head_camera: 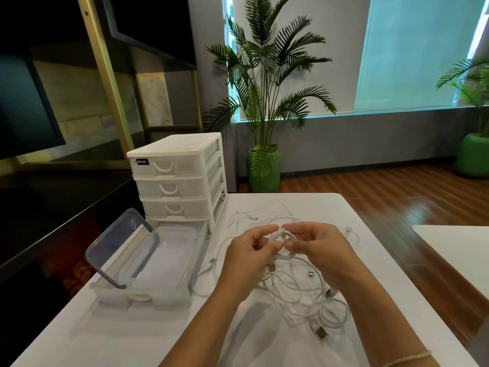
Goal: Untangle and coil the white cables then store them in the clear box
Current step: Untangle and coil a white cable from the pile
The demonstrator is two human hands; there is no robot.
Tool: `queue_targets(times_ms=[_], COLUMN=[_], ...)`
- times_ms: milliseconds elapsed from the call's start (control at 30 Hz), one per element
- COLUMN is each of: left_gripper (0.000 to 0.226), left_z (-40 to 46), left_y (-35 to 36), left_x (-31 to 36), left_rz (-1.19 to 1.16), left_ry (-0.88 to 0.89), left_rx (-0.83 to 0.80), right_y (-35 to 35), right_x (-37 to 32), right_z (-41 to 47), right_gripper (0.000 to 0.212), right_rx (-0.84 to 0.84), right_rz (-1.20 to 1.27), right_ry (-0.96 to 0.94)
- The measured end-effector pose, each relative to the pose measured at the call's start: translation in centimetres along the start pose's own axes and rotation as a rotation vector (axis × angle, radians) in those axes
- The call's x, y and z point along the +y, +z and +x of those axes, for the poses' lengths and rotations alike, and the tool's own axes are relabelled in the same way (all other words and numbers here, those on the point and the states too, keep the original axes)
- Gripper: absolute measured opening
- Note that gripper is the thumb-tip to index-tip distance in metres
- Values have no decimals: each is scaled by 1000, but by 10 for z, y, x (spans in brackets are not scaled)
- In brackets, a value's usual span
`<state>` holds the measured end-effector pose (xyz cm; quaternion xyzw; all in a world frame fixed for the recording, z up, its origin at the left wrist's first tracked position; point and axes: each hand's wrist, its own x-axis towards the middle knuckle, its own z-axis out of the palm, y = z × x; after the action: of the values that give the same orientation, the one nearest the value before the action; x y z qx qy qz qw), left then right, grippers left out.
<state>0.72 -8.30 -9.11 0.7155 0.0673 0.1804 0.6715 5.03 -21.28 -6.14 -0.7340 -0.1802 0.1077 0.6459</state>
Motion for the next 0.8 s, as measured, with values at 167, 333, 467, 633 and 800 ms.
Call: queue_targets(times_ms=[167, 333, 467, 633, 800], left_gripper=[17, 15, 13, 13, 18], left_z=[-1, -1, 1, 1, -1], left_y=[0, -4, -5, -5, -2], left_x=[1, 4, 1, 2, 4], left_rz=[94, 197, 237, 381, 500], left_ry=[23, 96, 115, 206, 339], left_rx=[-21, -23, 12, 74, 126], right_y=[-1, -2, 0, 2, 6], right_x=[3, 2, -1, -2, -1], right_z=[2, 2, 0, -1, -1], right_gripper=[16, 14, 15, 15, 14], right_rx=[35, 22, -22, -62, -63], right_rz=[-102, -130, -94, -138, -146], right_ry=[-34, -49, -47, -52, -57])
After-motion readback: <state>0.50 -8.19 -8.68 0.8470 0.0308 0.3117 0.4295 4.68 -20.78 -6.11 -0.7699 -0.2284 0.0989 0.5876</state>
